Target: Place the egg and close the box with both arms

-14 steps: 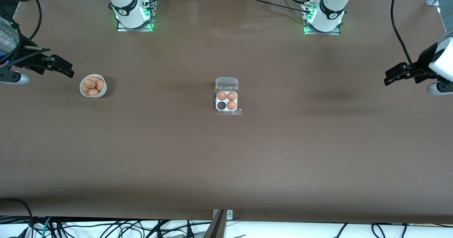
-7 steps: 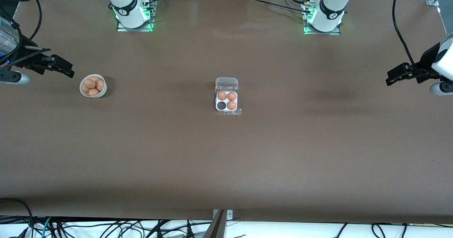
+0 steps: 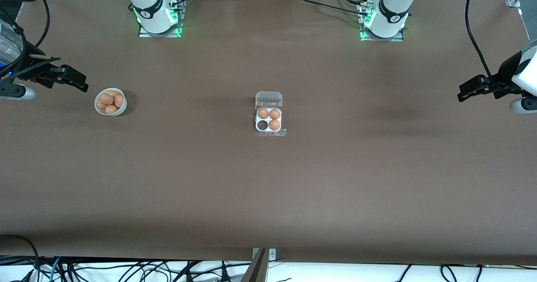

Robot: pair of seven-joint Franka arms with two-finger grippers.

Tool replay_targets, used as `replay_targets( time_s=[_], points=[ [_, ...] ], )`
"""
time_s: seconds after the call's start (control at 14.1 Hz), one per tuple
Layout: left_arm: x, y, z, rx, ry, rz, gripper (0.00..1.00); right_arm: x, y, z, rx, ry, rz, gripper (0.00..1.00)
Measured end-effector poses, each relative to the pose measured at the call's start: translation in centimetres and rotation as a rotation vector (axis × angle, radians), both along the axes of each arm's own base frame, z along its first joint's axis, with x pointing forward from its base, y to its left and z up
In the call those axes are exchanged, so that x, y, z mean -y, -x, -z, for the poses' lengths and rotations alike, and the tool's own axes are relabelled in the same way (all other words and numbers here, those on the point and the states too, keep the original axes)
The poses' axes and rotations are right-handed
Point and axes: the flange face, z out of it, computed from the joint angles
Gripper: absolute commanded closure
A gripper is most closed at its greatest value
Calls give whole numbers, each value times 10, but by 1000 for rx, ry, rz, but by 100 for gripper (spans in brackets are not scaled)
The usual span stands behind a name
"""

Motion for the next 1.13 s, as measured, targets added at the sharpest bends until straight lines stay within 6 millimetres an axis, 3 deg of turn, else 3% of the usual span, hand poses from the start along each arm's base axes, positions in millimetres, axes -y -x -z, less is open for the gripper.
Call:
replay_targets(
  time_s=[0.78,1.13],
  points=[
    [0,0,0,0,0,0,0,-1,-1,7,-16,0,-6,0],
    [0,0,0,0,0,0,0,0,-4,67,-207,43,-31,0]
  ],
)
